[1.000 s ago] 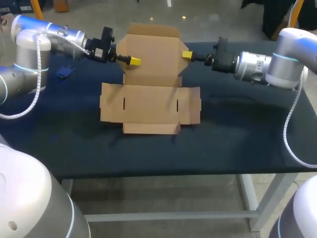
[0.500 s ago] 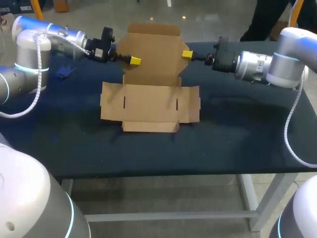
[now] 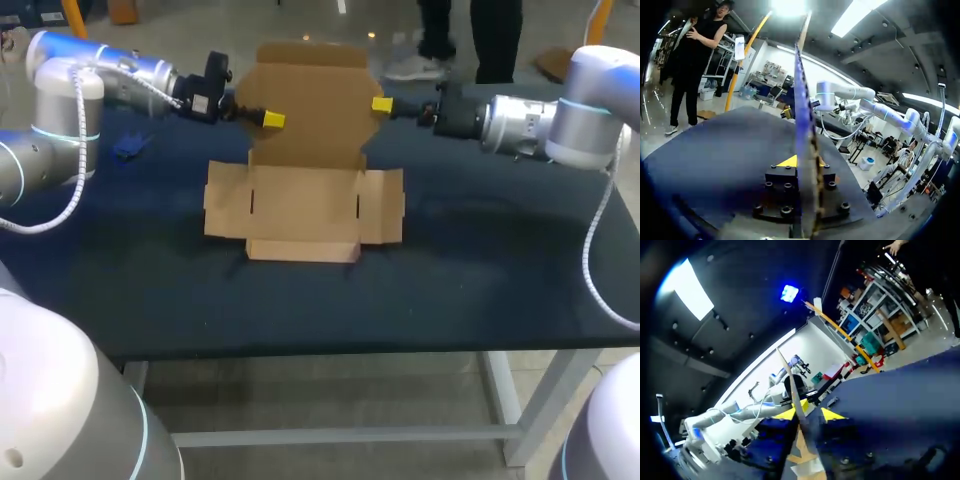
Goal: Assemble the packaging by folding the flat box into shape, placing the metal phone stand inside, and closing the box properly
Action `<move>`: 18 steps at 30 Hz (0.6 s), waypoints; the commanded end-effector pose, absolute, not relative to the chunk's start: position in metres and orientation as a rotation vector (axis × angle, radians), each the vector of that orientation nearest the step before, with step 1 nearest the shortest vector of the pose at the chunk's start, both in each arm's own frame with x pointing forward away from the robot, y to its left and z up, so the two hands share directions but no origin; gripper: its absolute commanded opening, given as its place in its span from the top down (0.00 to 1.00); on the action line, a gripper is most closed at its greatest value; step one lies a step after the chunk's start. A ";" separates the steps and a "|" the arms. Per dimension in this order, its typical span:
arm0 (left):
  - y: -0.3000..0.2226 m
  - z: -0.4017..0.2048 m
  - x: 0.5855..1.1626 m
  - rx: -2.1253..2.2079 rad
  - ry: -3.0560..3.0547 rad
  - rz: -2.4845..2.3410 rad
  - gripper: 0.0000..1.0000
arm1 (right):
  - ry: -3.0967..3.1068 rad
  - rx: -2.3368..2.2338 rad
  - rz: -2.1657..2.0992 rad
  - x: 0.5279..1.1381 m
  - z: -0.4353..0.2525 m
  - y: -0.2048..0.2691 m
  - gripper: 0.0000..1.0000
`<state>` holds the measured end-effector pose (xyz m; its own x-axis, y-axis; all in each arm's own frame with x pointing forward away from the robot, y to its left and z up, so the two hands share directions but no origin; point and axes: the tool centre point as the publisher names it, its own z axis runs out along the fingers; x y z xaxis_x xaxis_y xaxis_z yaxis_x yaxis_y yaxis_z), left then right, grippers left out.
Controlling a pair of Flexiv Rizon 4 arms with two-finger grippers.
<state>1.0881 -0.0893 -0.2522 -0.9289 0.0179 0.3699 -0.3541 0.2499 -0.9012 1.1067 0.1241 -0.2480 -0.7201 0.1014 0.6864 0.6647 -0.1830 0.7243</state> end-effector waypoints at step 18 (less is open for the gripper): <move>-0.094 -0.230 1.105 0.286 -2.261 1.814 1.00 | -1.919 -0.959 -1.949 1.035 -0.227 0.073 1.00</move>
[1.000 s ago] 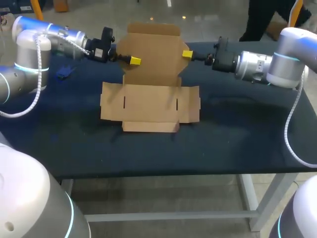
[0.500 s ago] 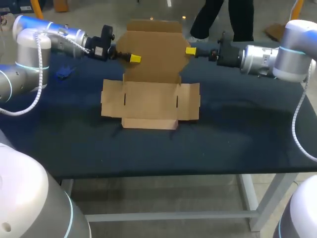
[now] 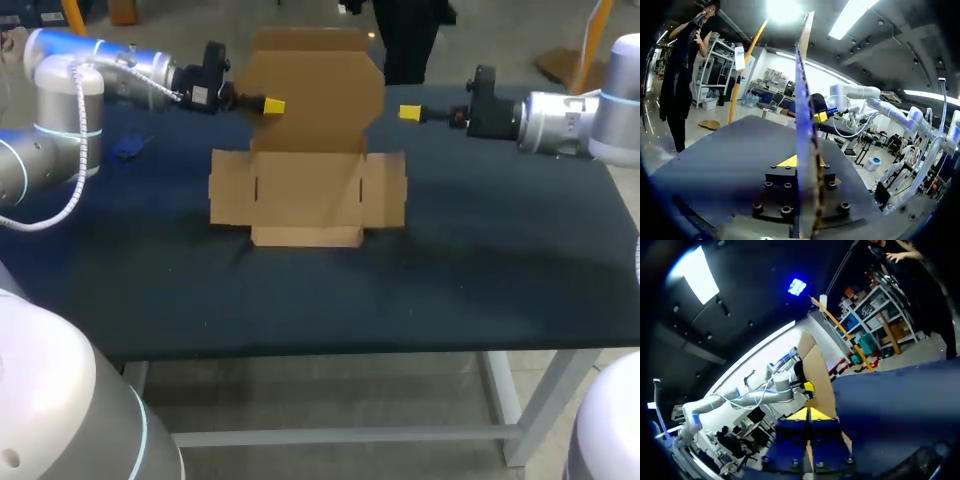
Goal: Assemble the packaging by folding the flat box into shape, placing the metal phone stand inside, and closing the box properly
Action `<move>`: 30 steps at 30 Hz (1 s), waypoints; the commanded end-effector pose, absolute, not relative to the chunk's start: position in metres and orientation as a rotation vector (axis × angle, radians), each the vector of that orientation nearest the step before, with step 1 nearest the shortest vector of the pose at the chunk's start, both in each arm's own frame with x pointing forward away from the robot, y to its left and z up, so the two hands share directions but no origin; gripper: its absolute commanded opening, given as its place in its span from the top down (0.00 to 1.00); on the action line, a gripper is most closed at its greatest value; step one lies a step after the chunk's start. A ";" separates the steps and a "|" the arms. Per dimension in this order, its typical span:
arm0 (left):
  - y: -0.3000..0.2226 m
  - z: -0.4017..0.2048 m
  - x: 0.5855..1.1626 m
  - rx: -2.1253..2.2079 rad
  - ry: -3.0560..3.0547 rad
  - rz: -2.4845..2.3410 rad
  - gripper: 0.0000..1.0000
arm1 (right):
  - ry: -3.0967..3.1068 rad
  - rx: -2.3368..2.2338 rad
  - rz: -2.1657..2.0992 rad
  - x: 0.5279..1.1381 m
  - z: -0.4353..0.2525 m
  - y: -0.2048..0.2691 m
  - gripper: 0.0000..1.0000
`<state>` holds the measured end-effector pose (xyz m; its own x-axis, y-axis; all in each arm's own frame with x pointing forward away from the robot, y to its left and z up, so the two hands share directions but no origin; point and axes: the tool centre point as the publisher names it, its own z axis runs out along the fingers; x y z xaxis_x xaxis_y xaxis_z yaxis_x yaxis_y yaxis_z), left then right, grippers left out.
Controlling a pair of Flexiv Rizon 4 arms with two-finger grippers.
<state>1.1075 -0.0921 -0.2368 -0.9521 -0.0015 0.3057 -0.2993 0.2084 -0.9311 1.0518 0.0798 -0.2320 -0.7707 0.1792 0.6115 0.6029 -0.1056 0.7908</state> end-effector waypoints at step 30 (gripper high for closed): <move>-0.109 -0.200 1.101 0.208 -2.350 1.842 1.00 | -2.131 -1.062 -1.904 0.995 -0.237 0.056 1.00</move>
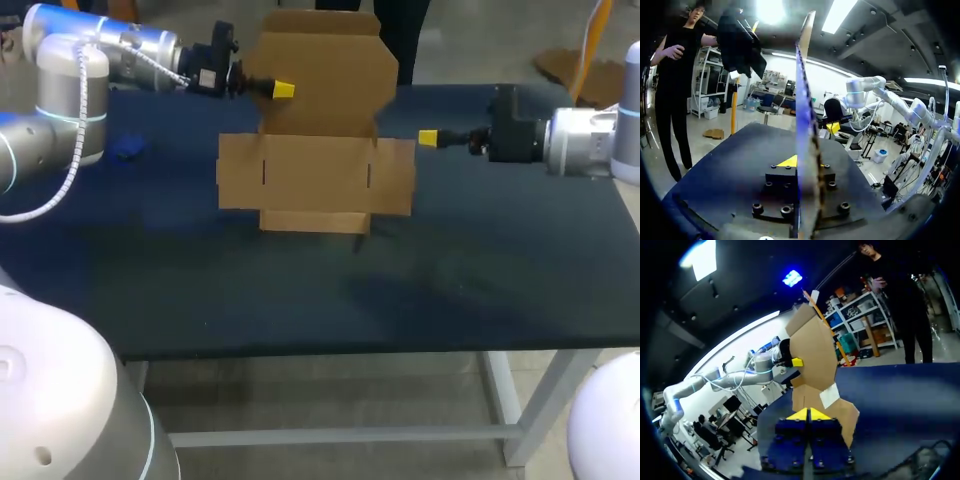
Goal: Assemble the packaging by folding the flat box into shape, placing the metal phone stand inside, and closing the box properly
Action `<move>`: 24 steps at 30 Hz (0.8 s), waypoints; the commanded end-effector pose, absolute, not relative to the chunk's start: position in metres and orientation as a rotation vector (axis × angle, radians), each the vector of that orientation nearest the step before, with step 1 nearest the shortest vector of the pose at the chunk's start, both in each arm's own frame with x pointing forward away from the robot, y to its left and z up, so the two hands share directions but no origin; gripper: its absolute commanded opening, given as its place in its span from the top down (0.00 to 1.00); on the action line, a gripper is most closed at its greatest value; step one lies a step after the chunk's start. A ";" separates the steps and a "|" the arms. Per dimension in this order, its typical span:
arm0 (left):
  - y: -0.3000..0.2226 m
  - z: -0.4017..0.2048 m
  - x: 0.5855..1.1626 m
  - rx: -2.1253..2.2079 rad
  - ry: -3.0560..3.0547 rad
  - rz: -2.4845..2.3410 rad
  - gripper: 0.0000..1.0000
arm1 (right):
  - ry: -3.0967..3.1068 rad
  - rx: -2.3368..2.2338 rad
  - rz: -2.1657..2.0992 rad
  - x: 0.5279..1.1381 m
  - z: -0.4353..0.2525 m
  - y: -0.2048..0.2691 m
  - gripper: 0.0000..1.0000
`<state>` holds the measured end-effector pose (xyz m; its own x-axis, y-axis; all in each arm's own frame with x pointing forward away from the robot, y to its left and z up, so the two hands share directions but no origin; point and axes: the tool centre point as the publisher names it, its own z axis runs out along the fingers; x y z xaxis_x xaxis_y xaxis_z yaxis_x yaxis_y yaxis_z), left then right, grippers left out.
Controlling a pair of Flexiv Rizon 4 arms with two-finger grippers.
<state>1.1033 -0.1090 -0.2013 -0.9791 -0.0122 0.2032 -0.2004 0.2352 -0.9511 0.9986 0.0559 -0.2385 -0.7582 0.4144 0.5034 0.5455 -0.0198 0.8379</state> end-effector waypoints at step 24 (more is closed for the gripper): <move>-0.114 -0.181 1.085 0.147 -2.392 1.944 1.00 | -2.302 -0.697 -2.072 0.970 -0.245 0.071 1.00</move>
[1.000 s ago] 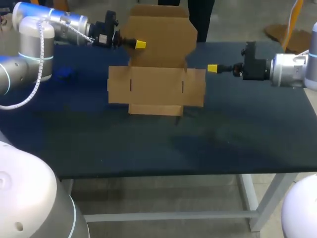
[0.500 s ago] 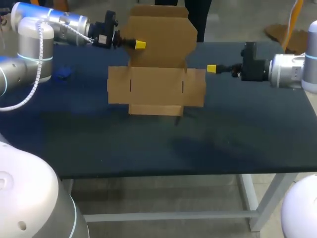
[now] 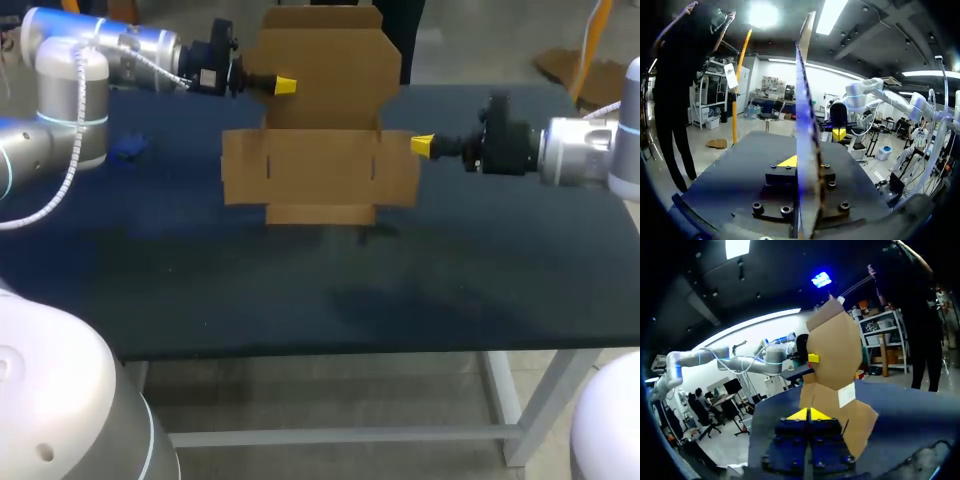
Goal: Assemble the packaging by folding the flat box into shape, placing the metal phone stand inside, and closing the box properly
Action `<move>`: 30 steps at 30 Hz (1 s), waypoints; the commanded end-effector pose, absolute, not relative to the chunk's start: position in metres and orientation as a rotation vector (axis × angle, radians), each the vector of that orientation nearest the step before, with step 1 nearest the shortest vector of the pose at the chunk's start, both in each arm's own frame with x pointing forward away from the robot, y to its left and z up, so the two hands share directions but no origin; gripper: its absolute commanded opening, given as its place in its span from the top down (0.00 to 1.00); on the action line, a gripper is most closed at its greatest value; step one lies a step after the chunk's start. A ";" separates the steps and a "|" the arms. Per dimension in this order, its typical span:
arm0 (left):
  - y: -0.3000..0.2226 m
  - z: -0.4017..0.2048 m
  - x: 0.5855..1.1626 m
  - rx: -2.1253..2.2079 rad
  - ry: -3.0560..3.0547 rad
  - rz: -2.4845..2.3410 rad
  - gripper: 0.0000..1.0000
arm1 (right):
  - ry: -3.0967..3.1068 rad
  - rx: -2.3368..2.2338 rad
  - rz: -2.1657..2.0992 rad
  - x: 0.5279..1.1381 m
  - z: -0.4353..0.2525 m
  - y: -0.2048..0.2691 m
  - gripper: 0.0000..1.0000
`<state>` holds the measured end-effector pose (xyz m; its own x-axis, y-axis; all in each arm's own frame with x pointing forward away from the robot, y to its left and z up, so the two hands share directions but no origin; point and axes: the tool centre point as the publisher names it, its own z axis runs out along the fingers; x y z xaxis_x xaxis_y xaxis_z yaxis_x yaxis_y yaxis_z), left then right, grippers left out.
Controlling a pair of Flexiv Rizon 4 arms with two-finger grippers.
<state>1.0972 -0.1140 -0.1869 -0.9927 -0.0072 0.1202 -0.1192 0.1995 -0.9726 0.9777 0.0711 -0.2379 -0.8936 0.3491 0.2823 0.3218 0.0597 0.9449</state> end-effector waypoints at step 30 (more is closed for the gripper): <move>-0.127 -0.153 1.048 0.051 -2.434 1.953 1.00 | 2.298 0.407 1.986 0.936 -0.279 0.100 1.00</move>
<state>1.0556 -0.1281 -0.1580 -0.9993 0.0003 0.0387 -0.0378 0.2077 -0.9775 0.9374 0.0965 -0.2751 -0.9621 0.2458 0.1179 0.1520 0.1244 0.9805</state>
